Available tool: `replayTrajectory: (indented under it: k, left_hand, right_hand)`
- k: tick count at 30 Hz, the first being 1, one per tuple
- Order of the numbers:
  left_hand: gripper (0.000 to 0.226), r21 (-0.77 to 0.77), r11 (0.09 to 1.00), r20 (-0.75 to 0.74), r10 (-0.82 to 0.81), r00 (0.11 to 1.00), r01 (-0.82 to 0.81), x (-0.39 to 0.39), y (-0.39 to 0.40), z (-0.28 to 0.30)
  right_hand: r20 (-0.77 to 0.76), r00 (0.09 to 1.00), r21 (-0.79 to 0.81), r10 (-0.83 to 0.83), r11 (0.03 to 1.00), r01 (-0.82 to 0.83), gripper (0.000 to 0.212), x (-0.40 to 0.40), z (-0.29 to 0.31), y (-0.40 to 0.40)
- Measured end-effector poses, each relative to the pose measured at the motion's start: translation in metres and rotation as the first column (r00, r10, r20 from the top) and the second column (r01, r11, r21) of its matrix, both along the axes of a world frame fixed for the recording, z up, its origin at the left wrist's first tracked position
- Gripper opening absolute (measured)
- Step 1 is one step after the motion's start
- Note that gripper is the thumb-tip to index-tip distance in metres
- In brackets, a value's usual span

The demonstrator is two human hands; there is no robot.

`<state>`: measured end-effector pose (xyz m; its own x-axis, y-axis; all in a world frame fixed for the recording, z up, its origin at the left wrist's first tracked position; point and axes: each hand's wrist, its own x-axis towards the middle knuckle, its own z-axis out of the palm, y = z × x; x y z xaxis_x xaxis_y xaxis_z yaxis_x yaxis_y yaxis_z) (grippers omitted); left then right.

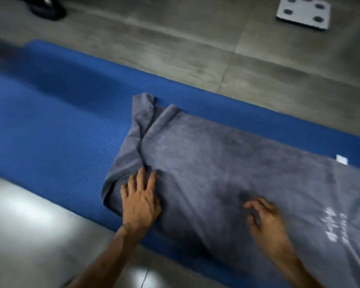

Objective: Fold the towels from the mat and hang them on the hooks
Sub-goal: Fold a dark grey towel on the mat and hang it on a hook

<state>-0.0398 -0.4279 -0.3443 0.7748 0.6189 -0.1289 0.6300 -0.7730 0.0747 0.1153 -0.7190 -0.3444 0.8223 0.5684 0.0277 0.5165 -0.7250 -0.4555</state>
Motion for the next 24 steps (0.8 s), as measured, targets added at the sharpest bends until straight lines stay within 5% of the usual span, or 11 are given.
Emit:
replayTrajectory:
  k: [3, 7, 9, 12, 14, 17, 19, 21, 22, 24]
  left_hand:
    - [0.075, -0.001, 0.995, -0.004, 0.100, 0.995, -0.100, 0.003, 0.043, -0.003]
    - [0.044, -0.163, 0.952, 0.211, 0.291, 0.933, -0.260, -0.006, 0.085, -0.003]
    - [0.028, -0.403, 0.848, 0.393, 0.500, 0.771, -0.344, -0.012, 0.099, 0.003]
    - [0.015, -0.692, 0.631, 0.525, 0.773, 0.356, -0.351, -0.029, 0.122, 0.016]
    - [0.023, -0.744, 0.540, 0.515, 0.839, 0.177, -0.393, -0.046, 0.142, 0.022]
    - [0.022, -0.862, 0.290, 0.331, 0.943, -0.029, -0.415, -0.079, 0.170, 0.017]
    - [0.020, -0.889, 0.150, 0.187, 0.981, -0.044, -0.433, -0.096, 0.178, 0.010]
    - [0.030, -0.836, 0.135, 0.146, 0.989, 0.022, -0.532, -0.108, 0.177, 0.007]
    - [0.041, -0.759, 0.226, 0.194, 0.974, 0.119, -0.610, -0.113, 0.174, 0.007]
    - [0.060, -0.508, 0.535, 0.262, 0.843, 0.470, -0.675, -0.120, 0.168, 0.005]
  right_hand:
    - [-0.070, 0.980, 0.036, 0.188, 0.982, -0.186, 0.025, 0.009, 0.009, 0.071]
    - [-0.066, 0.939, 0.067, 0.338, 0.940, -0.334, 0.025, 0.022, 0.028, 0.155]
    - [-0.055, 0.922, 0.079, 0.382, 0.923, -0.377, 0.021, 0.029, 0.035, 0.192]
    - [-0.084, 0.894, 0.116, 0.440, 0.896, -0.429, 0.014, 0.037, 0.038, 0.246]
    - [-0.086, 0.892, 0.140, 0.444, 0.892, -0.430, 0.014, 0.041, 0.039, 0.282]
    - [-0.125, 0.918, 0.180, 0.377, 0.918, -0.352, 0.018, 0.042, 0.040, 0.334]
    - [-0.234, 0.919, 0.223, 0.316, 0.938, -0.266, 0.017, 0.042, 0.037, 0.364]
    - [-0.357, 0.894, 0.239, 0.272, 0.951, -0.194, 0.019, 0.042, 0.028, 0.390]
    - [-0.421, 0.867, 0.243, 0.266, 0.954, -0.175, 0.021, 0.043, 0.023, 0.401]
    - [-0.543, 0.801, 0.231, 0.250, 0.962, -0.144, 0.026, 0.043, 0.015, 0.422]
